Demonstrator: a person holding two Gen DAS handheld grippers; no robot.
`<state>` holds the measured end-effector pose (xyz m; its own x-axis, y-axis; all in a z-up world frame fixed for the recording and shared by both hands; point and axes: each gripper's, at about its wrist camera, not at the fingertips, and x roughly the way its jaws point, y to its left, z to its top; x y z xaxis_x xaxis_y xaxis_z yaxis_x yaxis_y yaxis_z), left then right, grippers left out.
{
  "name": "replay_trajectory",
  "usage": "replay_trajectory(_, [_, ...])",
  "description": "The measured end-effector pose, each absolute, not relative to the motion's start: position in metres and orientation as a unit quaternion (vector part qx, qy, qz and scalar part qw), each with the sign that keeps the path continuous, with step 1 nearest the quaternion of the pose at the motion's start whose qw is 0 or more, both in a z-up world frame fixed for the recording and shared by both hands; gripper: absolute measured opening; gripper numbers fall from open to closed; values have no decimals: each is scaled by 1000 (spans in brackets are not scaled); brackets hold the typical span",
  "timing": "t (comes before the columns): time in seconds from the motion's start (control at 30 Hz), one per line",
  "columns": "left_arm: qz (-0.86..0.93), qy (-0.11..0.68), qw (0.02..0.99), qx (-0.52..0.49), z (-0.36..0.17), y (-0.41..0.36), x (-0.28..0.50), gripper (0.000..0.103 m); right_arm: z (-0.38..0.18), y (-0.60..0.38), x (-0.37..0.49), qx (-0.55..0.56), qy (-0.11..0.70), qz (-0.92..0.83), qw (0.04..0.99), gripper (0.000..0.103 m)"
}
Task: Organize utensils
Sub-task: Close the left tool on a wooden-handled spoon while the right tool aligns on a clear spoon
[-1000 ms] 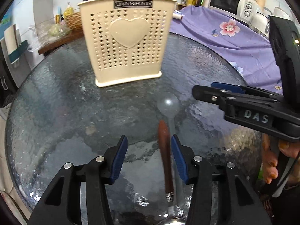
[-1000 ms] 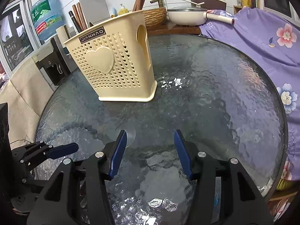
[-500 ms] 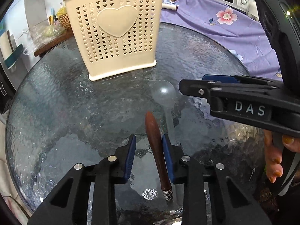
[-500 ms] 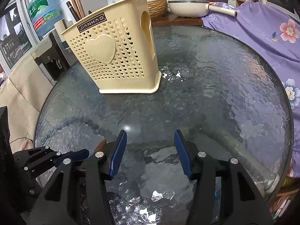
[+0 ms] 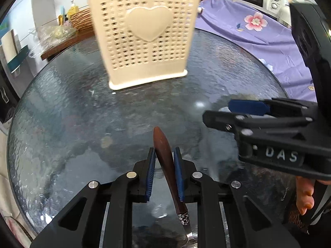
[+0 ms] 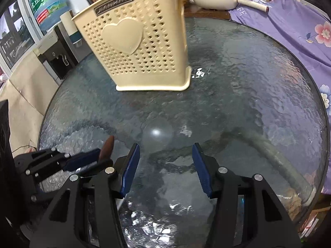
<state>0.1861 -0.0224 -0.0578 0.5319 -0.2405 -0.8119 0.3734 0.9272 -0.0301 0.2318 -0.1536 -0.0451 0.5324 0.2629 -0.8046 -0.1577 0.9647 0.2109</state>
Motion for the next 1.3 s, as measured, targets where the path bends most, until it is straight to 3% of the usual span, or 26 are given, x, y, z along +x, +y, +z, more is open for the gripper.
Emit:
replay_trajectory(0.5, [-142,449,881,39,-57,19,203,17,-50,-110,249,-6,484,69,872,53])
replay_trajectory(0.67, [-141,448,882,41,-57,19,206,17,-50,-103,254,-25,475,59,878,36])
replay_trajectory(0.87, [-140,448,882,41,-57,17,208,17,-49,-106,254,-19,470,84,879,36])
replay_trajectory(1.3, [-141,400,905,21,-23,18,198,15,3,-147,222,47,368,167,914,36])
